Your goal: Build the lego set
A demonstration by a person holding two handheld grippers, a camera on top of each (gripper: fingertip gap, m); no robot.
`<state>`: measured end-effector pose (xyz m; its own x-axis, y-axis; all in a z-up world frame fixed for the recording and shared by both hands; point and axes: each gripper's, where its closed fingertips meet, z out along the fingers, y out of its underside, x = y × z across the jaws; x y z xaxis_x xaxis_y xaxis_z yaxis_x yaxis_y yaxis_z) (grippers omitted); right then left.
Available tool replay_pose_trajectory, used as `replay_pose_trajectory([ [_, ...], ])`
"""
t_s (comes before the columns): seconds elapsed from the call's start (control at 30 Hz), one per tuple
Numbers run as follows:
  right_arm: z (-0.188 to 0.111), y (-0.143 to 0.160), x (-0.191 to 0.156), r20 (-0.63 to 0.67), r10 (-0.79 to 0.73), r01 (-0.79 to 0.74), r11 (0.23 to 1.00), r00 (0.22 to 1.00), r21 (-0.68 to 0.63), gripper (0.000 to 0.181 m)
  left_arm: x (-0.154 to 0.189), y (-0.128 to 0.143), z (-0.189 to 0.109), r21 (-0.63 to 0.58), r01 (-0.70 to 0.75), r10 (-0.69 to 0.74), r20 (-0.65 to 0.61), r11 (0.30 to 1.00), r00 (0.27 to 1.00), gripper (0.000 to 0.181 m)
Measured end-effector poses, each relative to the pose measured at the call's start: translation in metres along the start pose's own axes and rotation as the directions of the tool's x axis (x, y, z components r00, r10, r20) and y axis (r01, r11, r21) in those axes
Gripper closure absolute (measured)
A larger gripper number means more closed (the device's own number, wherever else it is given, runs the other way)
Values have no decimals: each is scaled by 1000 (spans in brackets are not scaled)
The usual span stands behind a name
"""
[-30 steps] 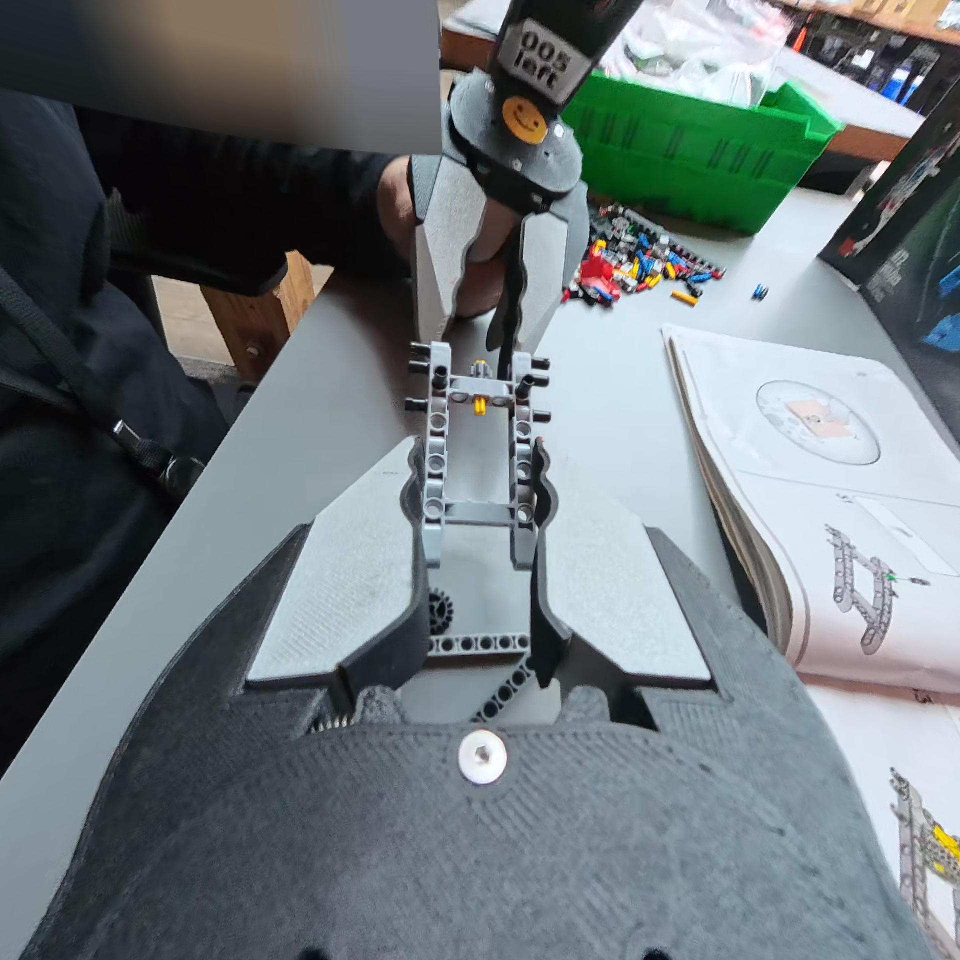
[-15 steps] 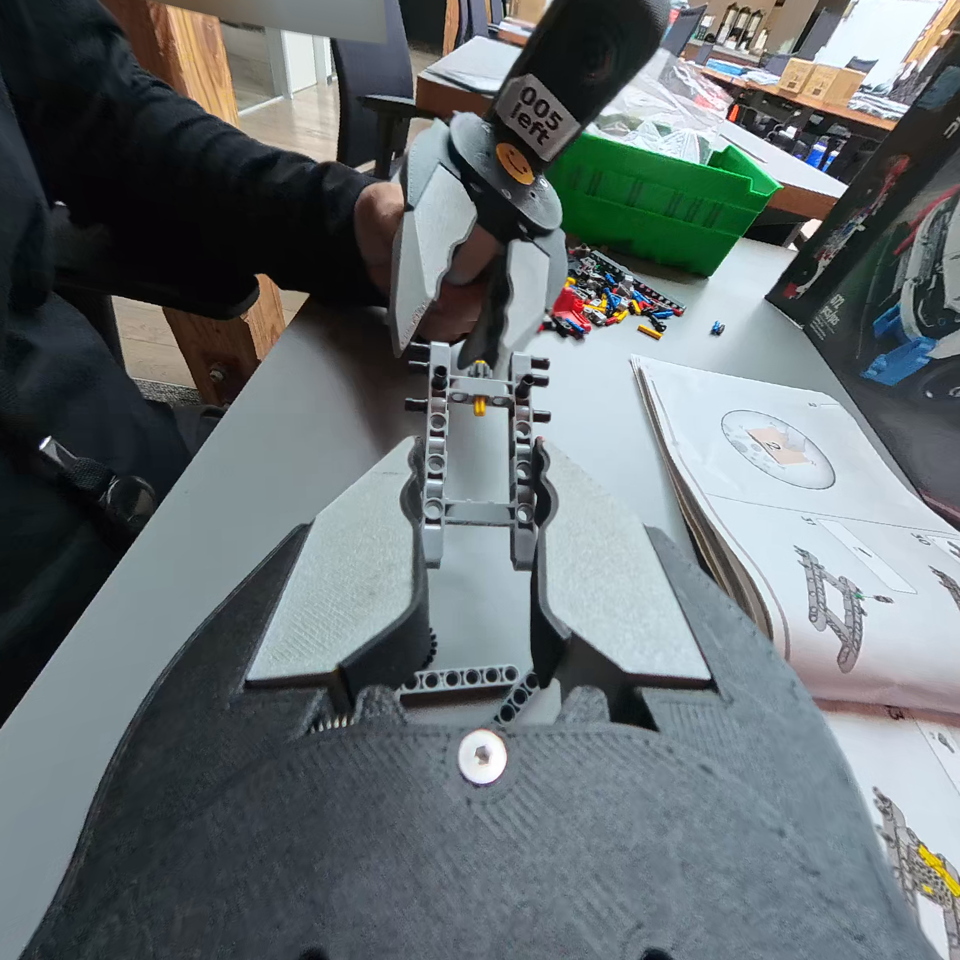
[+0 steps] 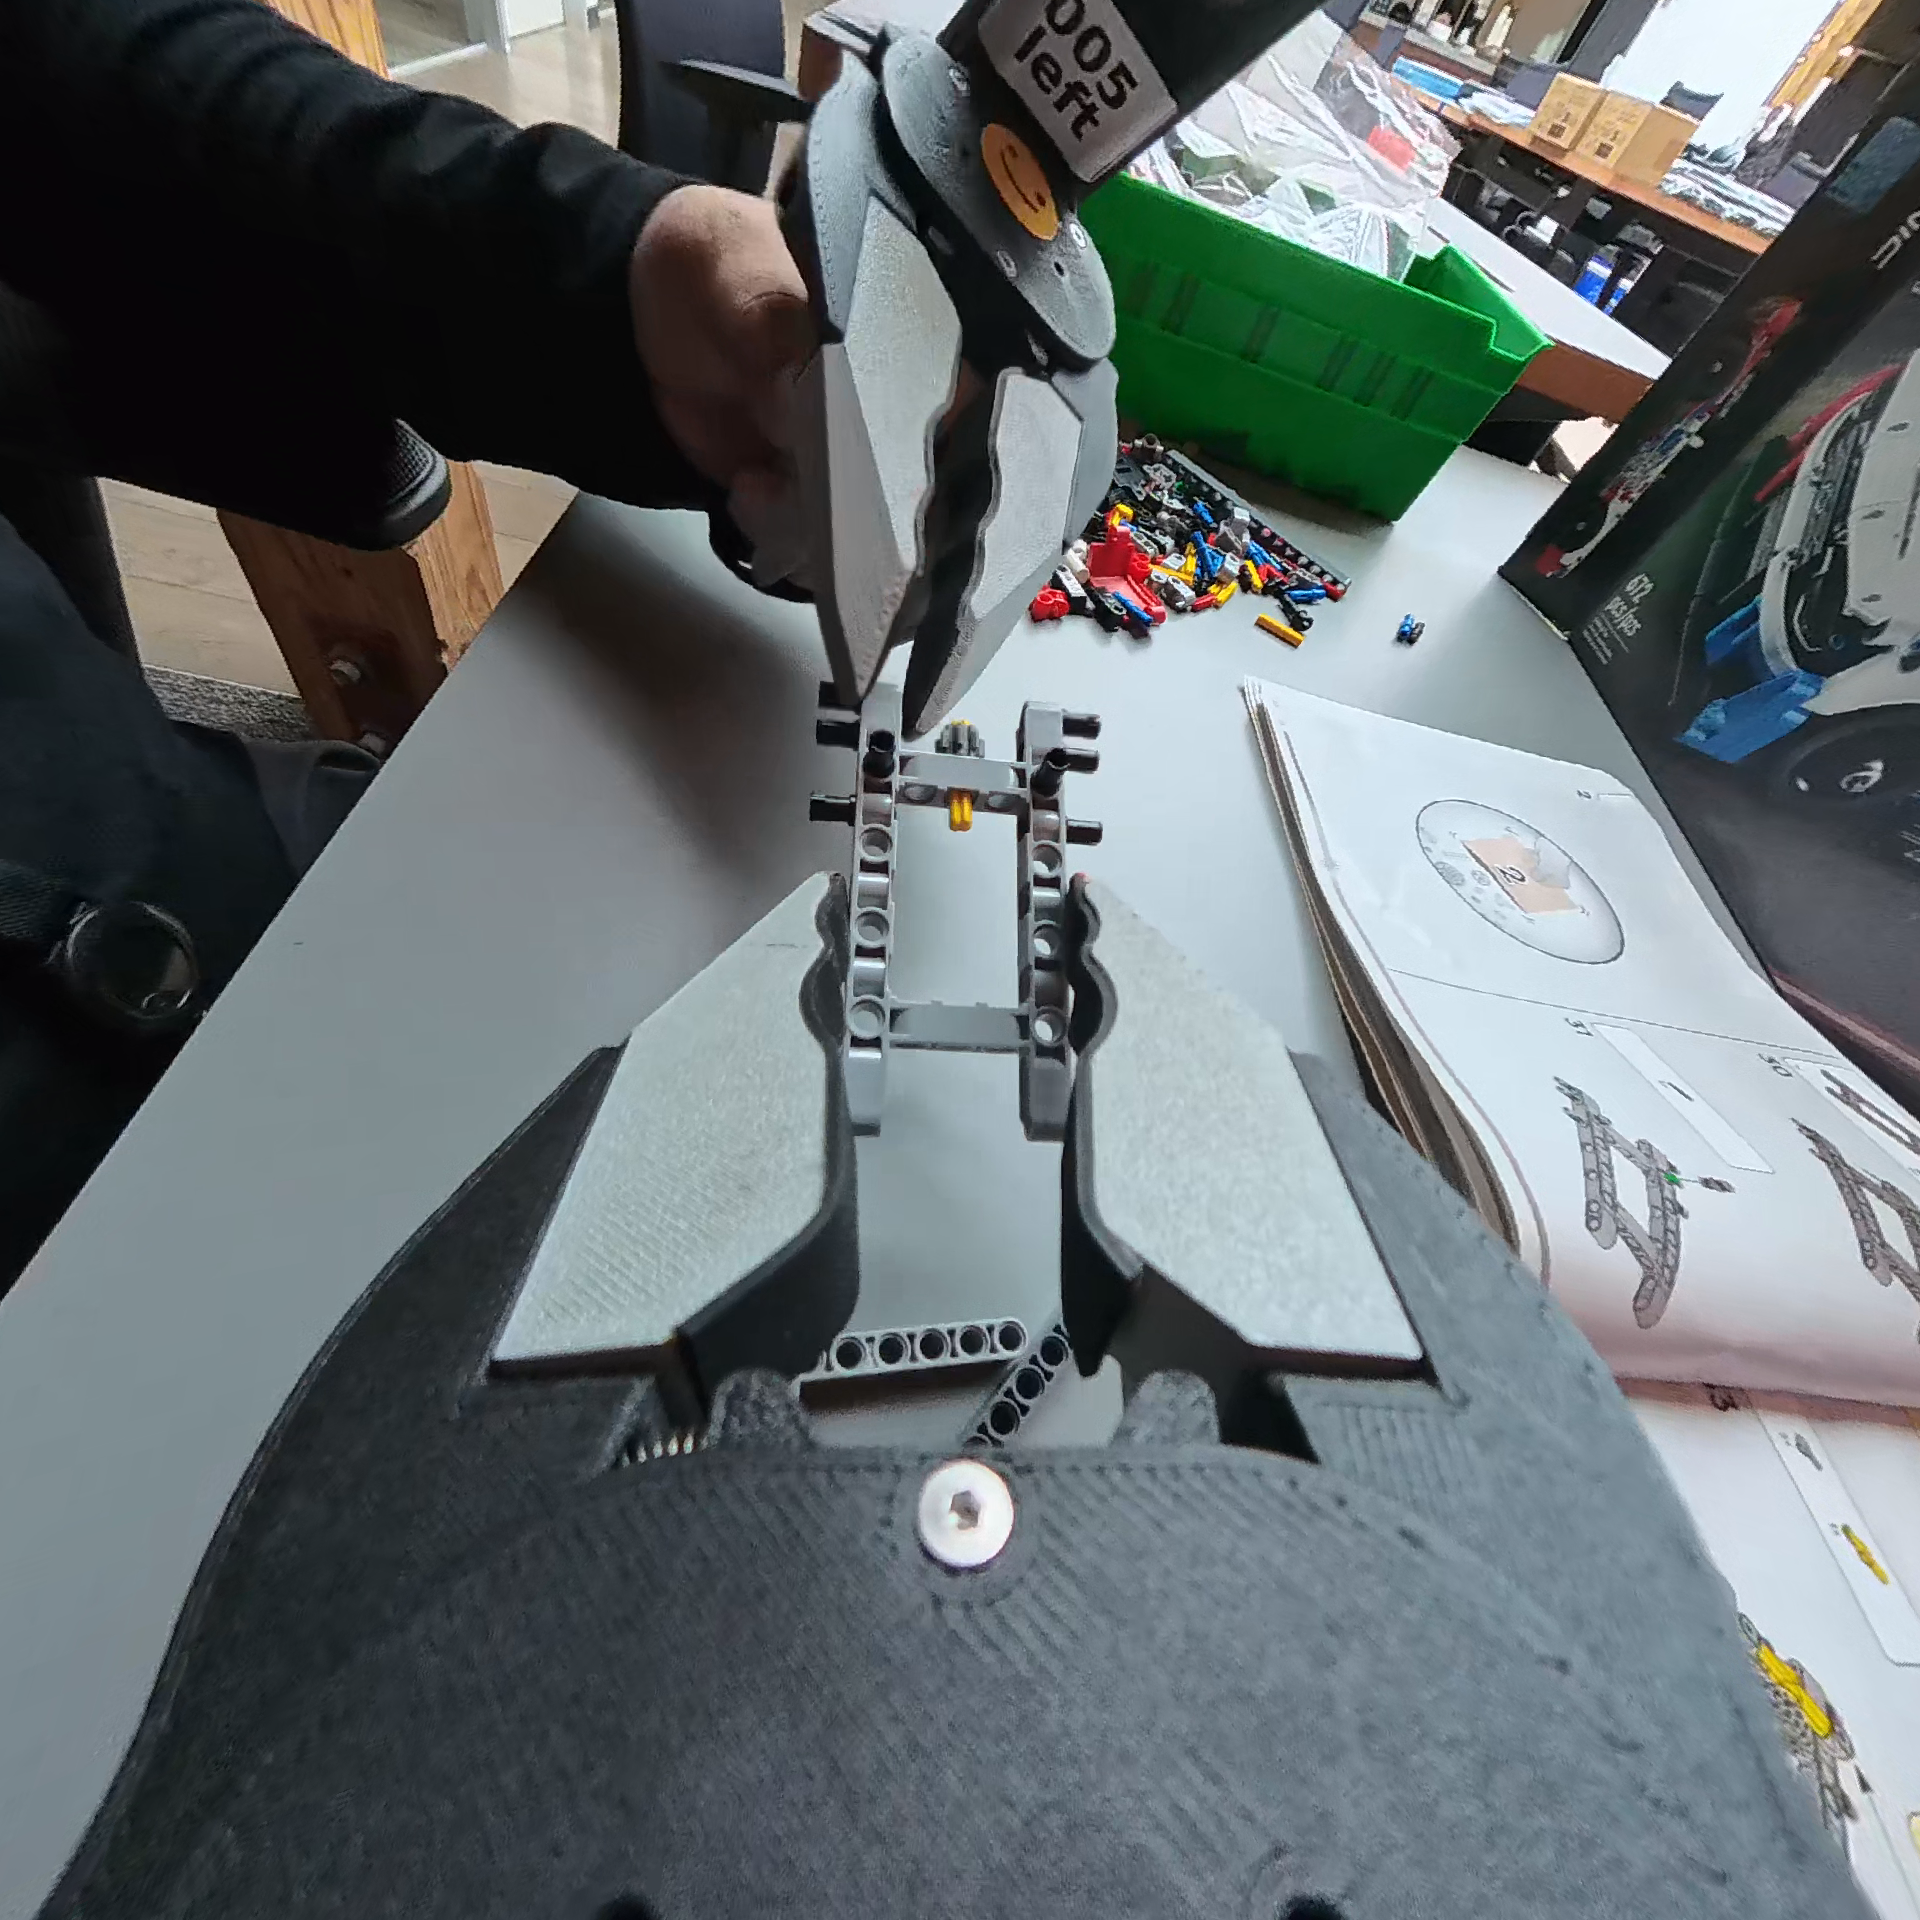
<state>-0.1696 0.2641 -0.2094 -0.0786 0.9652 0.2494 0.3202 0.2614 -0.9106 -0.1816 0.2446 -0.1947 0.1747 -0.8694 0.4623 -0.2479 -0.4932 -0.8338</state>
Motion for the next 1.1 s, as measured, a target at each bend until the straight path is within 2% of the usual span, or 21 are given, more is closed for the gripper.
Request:
replay_pose_trajectory([
  [0.13,1,3,0,5,3,-3,1000,1000,-19,142,-2,4,2,-34,-12,13,28,999,1000,176],
  [0.27,5,12,-3,17,-1,2,997,1000,-83,142,-6,12,4,-108,-77,86,85,991,993,176],
  [0.4,8,21,-8,26,-44,47,988,999,-144,142,-6,17,4,-134,-81,94,95,988,991,176],
  [0.57,-11,25,2,-2,-59,58,985,998,-164,126,-6,21,-5,-115,-85,98,109,990,989,176],
  [0.77,-46,31,-5,46,-9,18,981,999,-193,151,-6,39,-18,-126,-87,100,106,988,989,176],
  [0.97,-37,55,-27,98,-10,46,927,995,-373,155,-5,51,-23,-145,-52,67,99,988,993,176],
  [1.1,-33,69,-30,110,18,36,886,994,-462,157,-5,50,-22,-141,-64,79,105,988,991,176],
])
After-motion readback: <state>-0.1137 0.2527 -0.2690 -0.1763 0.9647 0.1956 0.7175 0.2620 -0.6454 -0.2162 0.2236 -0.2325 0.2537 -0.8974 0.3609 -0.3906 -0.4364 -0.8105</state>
